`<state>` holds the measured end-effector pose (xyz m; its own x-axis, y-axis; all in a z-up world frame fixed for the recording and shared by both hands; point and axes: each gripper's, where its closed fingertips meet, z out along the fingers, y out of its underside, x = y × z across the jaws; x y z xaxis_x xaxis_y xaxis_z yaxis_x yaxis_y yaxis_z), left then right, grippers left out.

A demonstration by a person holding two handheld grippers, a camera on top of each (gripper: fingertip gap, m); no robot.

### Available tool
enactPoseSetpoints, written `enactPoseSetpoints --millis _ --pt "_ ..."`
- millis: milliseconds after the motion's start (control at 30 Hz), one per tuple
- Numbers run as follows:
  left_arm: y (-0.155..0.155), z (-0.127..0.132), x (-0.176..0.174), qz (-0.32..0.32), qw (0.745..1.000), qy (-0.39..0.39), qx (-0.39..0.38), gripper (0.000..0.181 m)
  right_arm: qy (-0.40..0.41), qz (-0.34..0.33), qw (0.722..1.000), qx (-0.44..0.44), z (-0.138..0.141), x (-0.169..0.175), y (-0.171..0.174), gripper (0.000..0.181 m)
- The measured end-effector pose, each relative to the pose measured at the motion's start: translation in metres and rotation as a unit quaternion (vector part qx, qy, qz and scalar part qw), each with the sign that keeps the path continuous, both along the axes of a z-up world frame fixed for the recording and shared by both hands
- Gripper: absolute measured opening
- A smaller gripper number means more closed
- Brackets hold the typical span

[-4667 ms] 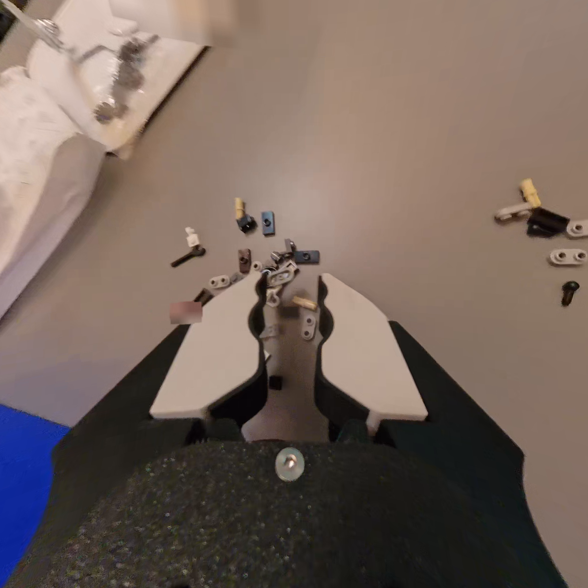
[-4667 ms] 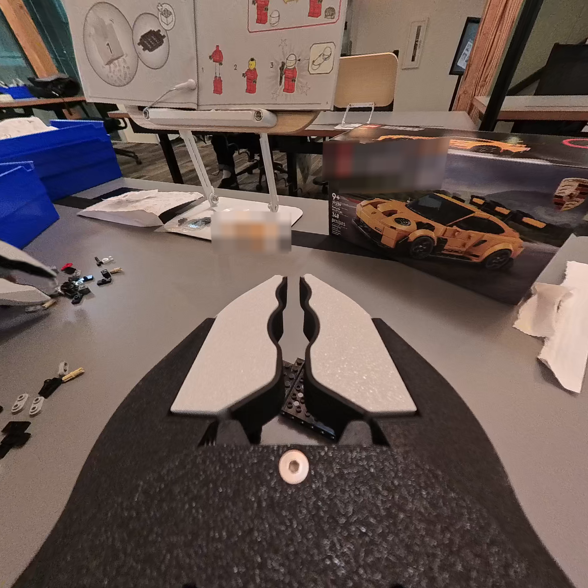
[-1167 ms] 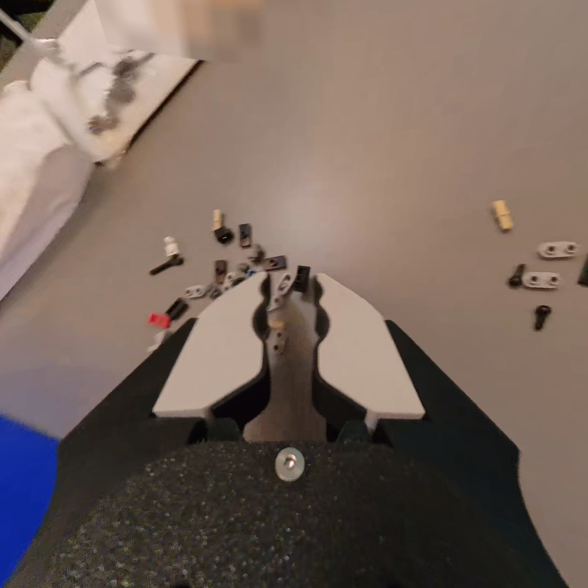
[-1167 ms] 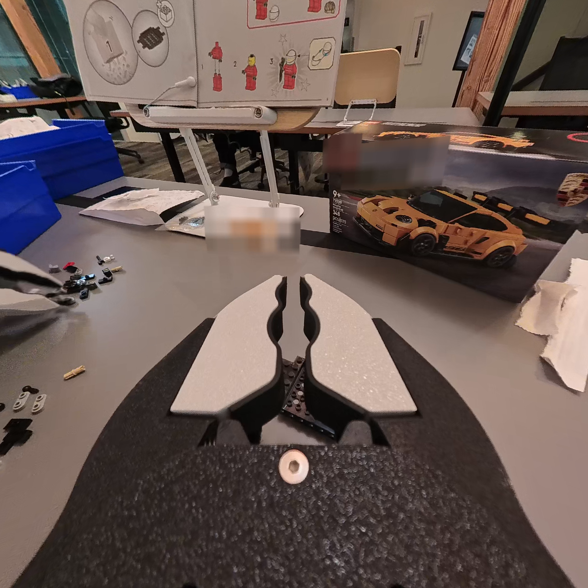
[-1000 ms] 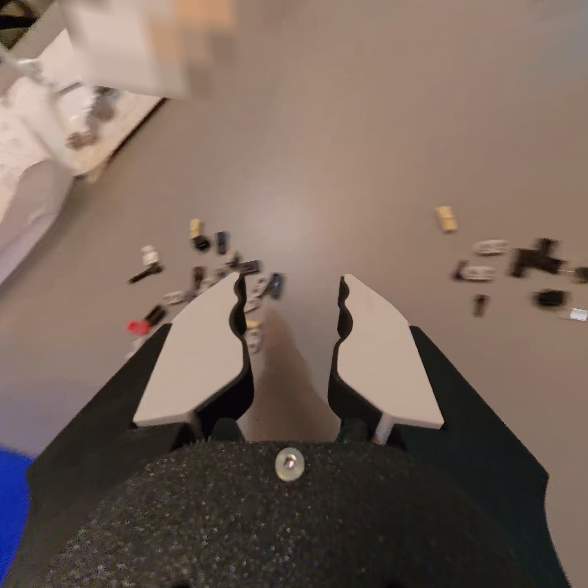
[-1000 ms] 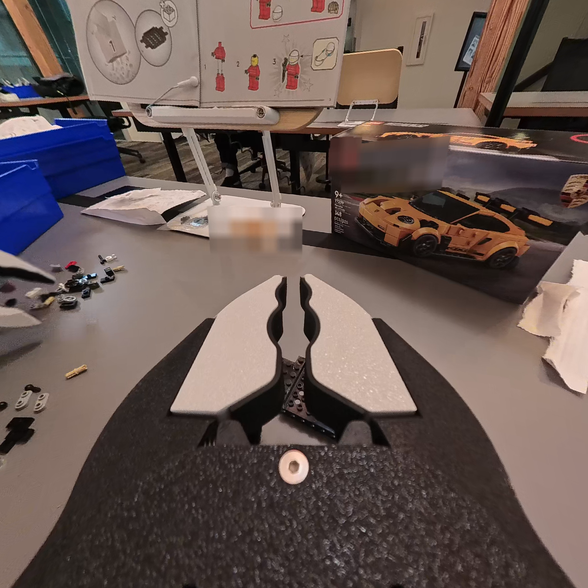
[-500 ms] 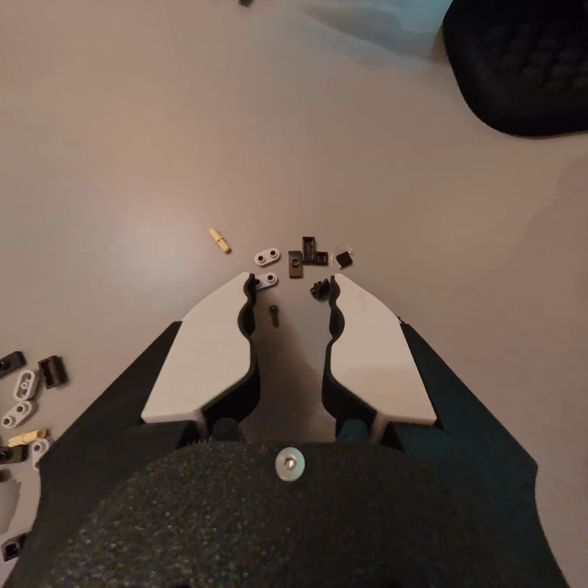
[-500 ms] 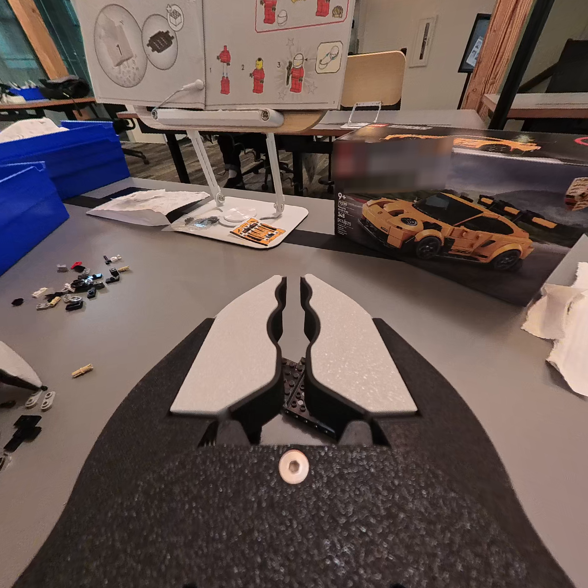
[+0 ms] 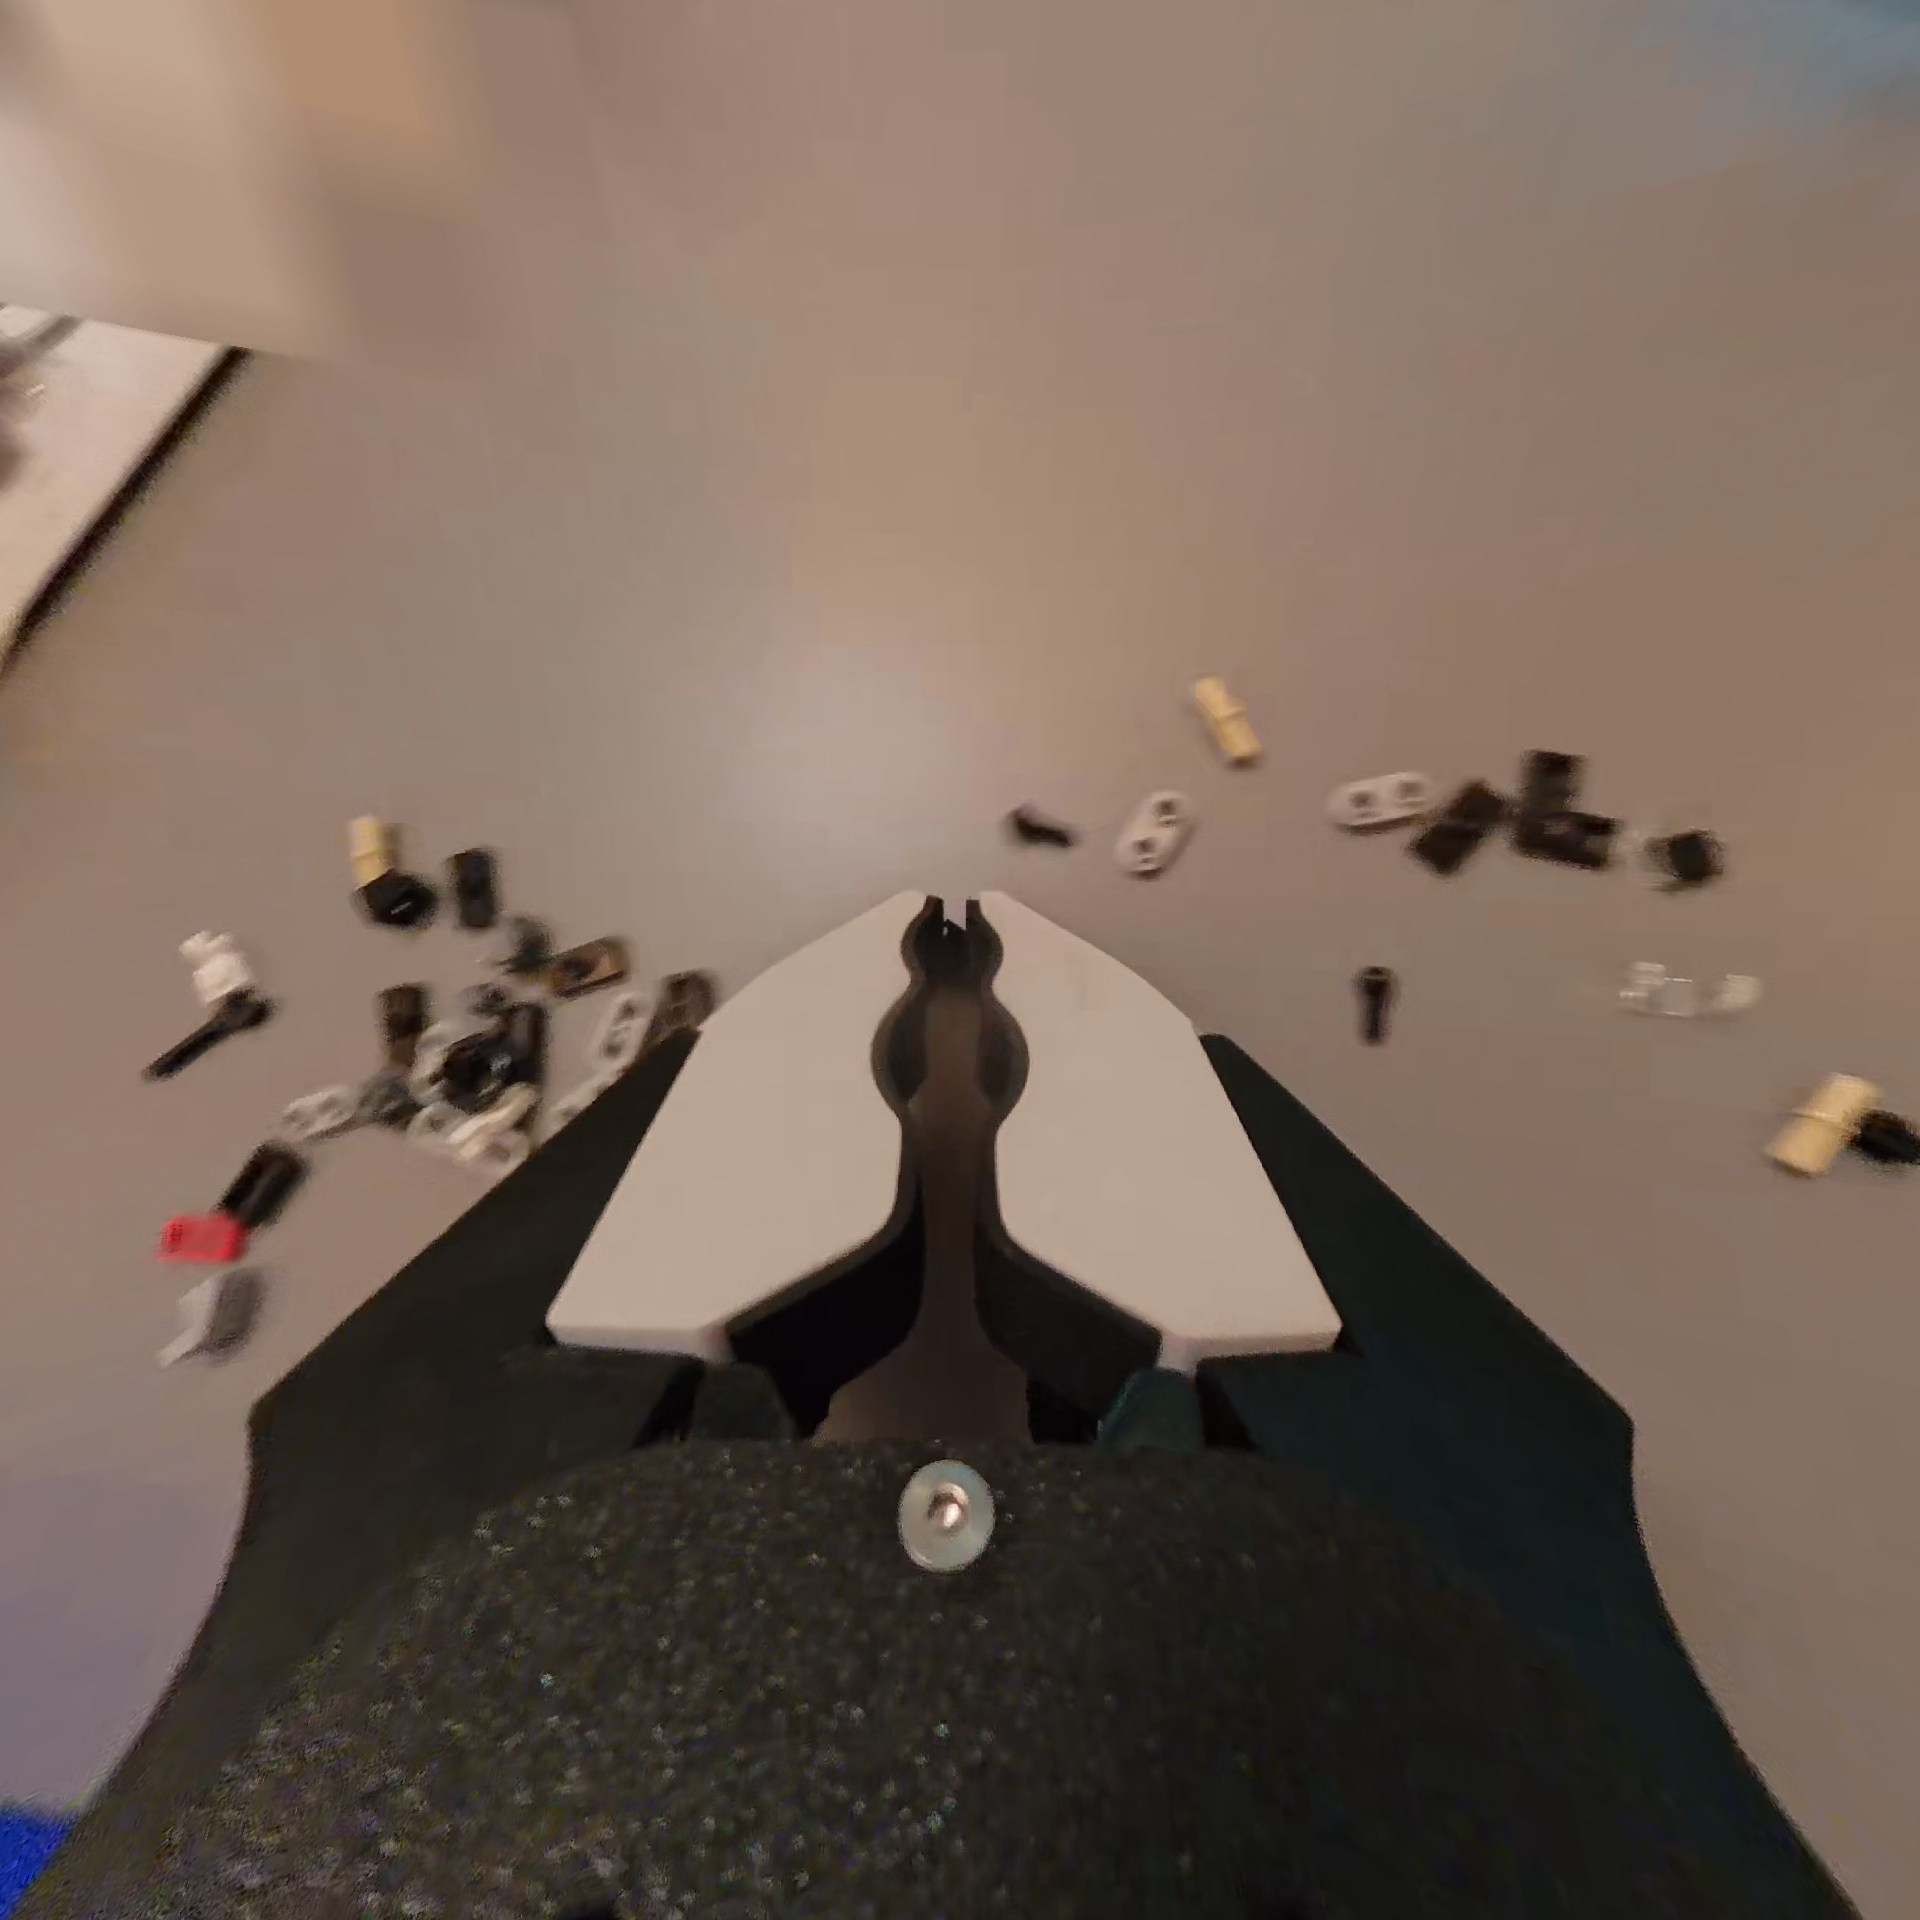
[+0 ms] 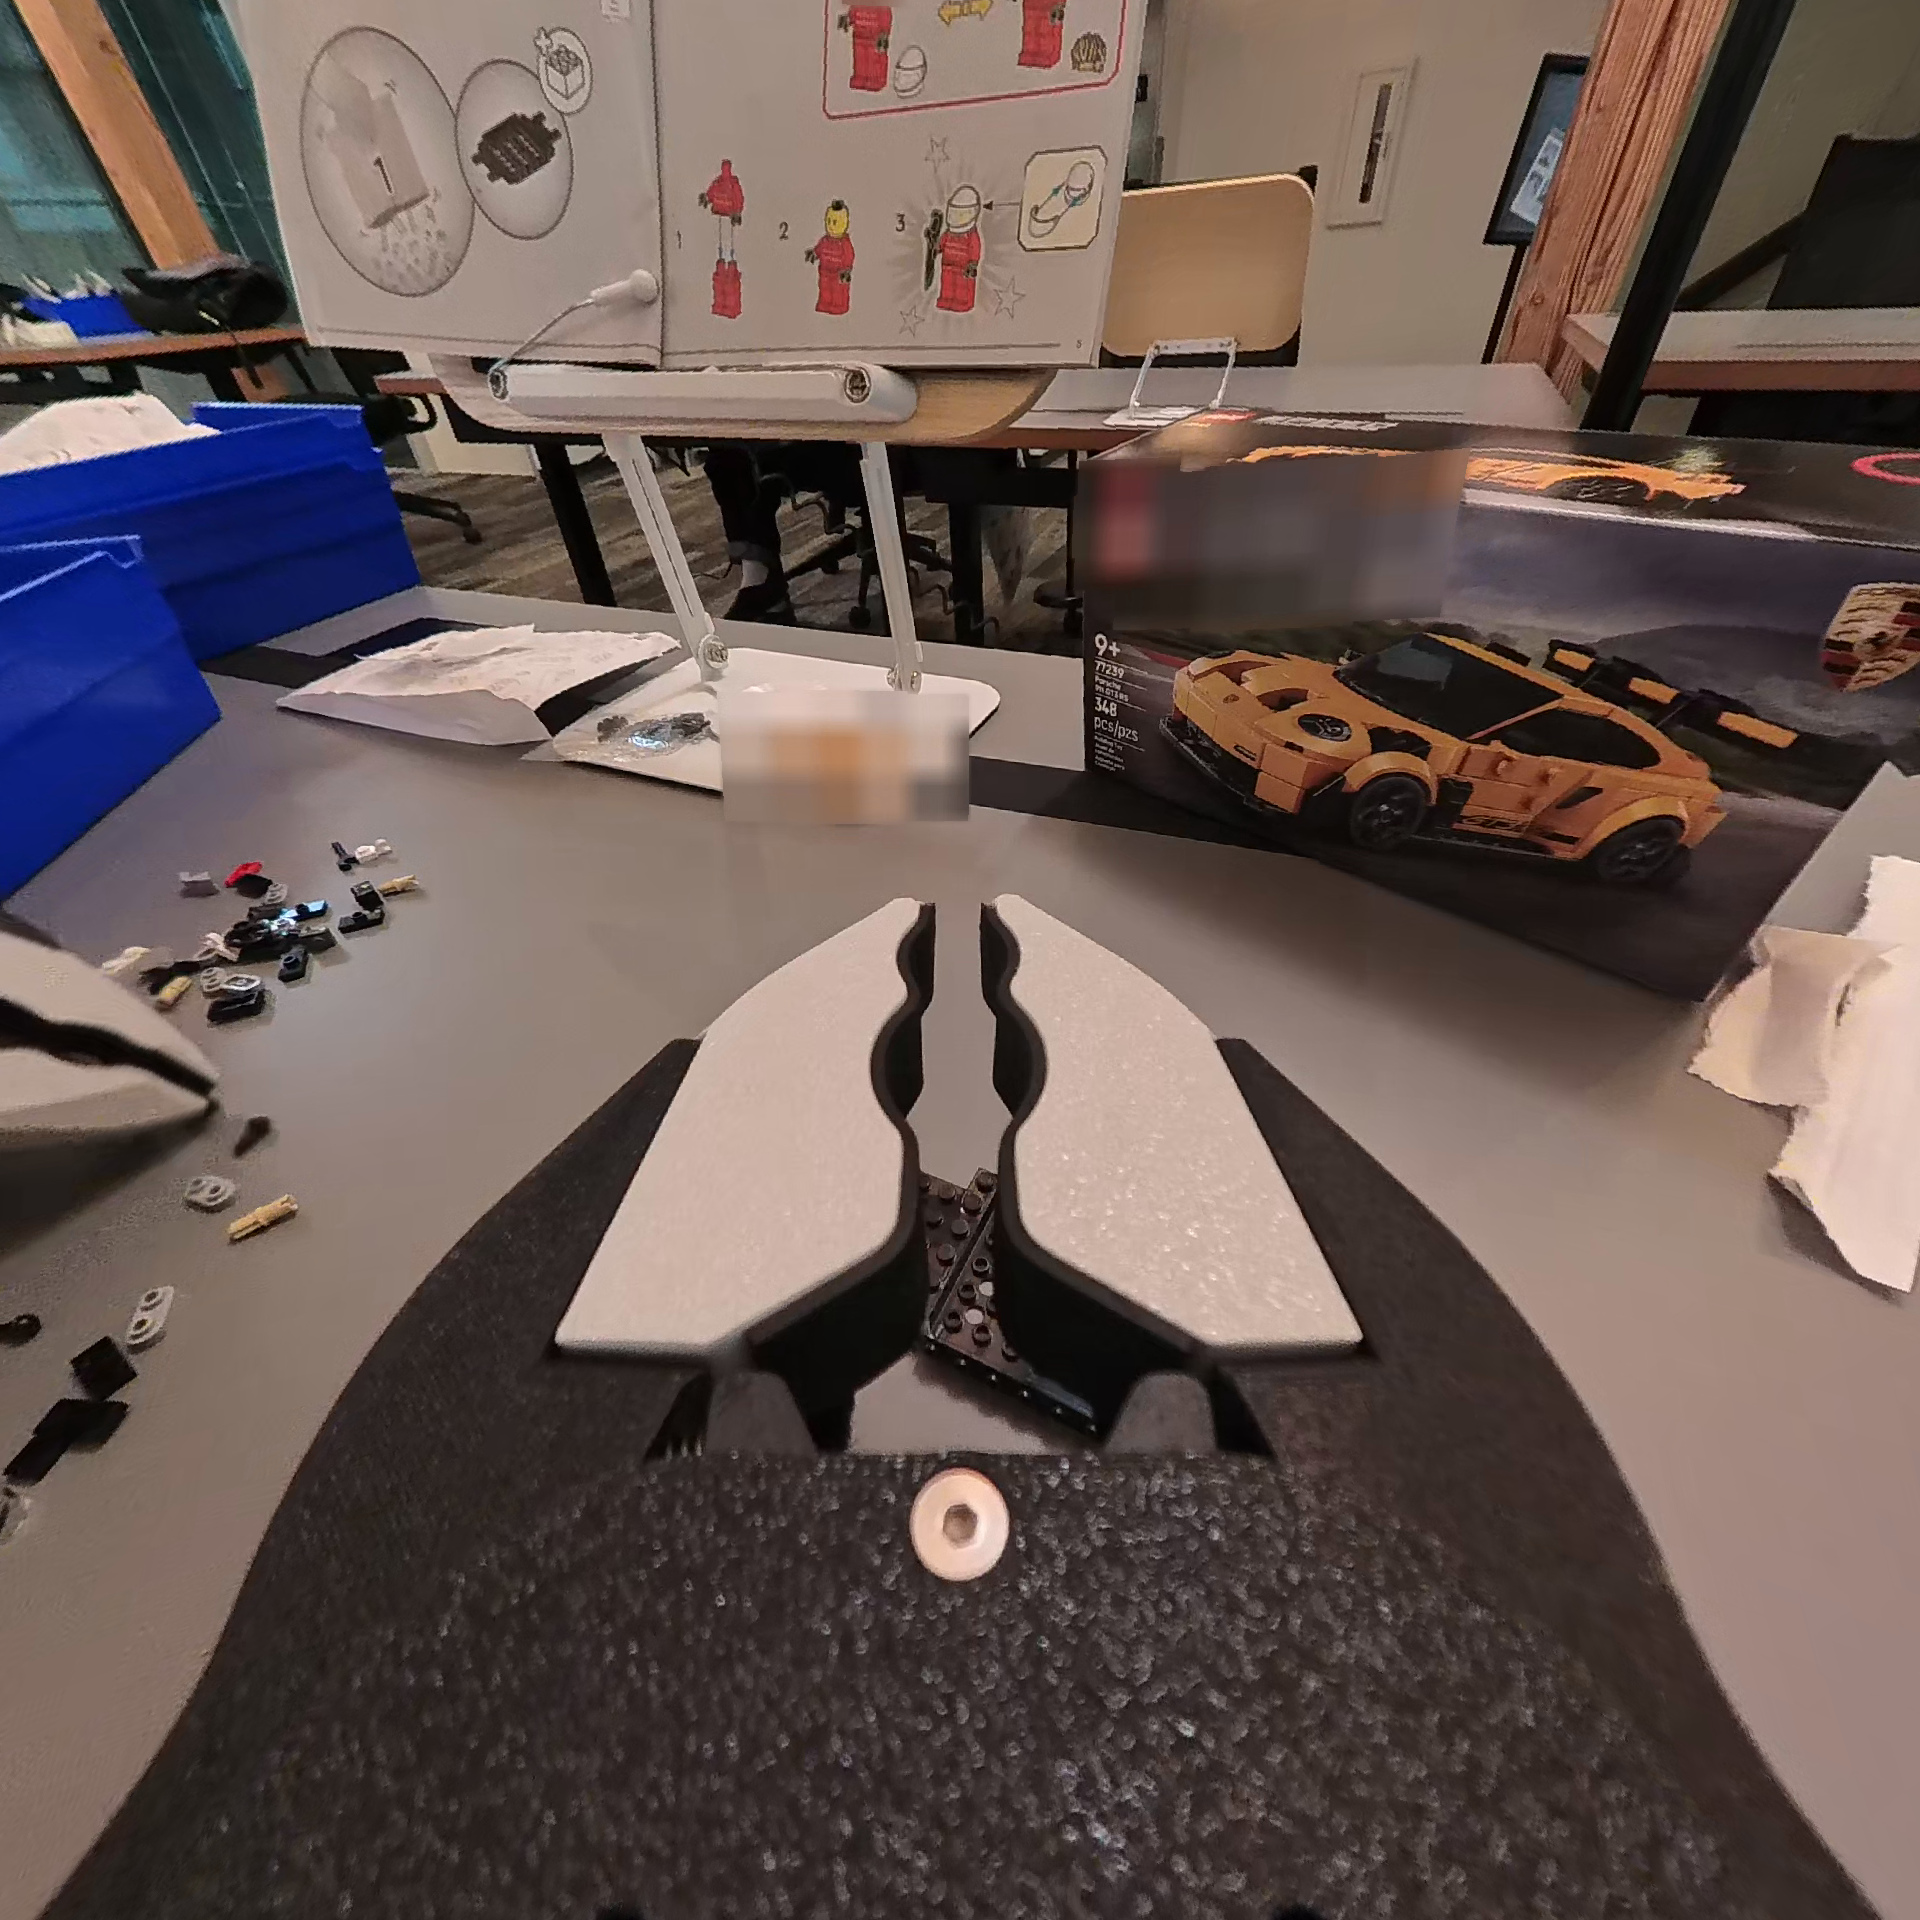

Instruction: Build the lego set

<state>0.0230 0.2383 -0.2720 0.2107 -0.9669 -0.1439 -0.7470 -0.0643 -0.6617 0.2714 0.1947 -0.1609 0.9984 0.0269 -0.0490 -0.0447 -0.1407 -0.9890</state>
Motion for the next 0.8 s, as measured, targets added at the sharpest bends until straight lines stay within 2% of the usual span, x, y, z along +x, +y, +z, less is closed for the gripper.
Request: enactPoseSetpoints --millis 67,133,200,267,367,433,567,800 --pt "0.021 0.002 -0.01 0.037 0.999 0.003 0.02 0.002 0.0 0.0 1.0 -0.001 0.0 0.0 0.0 0.008" --pt "0.023 0.01 -0.007 0.041 0.999 -0.023 0.012 0.016 -0.001 0.0 1.0 -0.002 -0.001 -0.001 0.0 0.008" --pt "0.009 0.017 0.004 0.022 0.998 -0.053 -0.026 0.03 -0.001 0.001 1.0 -0.002 -0.001 -0.001 0.001 0.008" --pt "-0.013 0.02 0.016 -0.012 0.996 -0.068 -0.063 0.037 -0.001 0.0 1.0 -0.003 -0.002 -0.001 0.001 0.008" --pt "-0.052 0.018 0.033 -0.078 0.988 -0.07 -0.116 0.048 -0.001 0.0 1.0 -0.004 -0.002 -0.001 0.001 0.008" --pt "-0.07 0.012 0.039 -0.114 0.985 -0.054 -0.121 0.055 -0.001 0.001 1.0 -0.004 -0.002 -0.001 0.001 0.008" --pt "-0.072 -0.003 0.043 -0.128 0.987 -0.024 -0.093 0.055 0.0 0.0 1.0 -0.003 -0.002 0.0 0.001 0.008" --pt "-0.061 -0.004 0.042 -0.121 0.991 -0.013 -0.059 0.031 0.001 0.0 1.0 -0.004 -0.002 0.001 0.001 0.008"
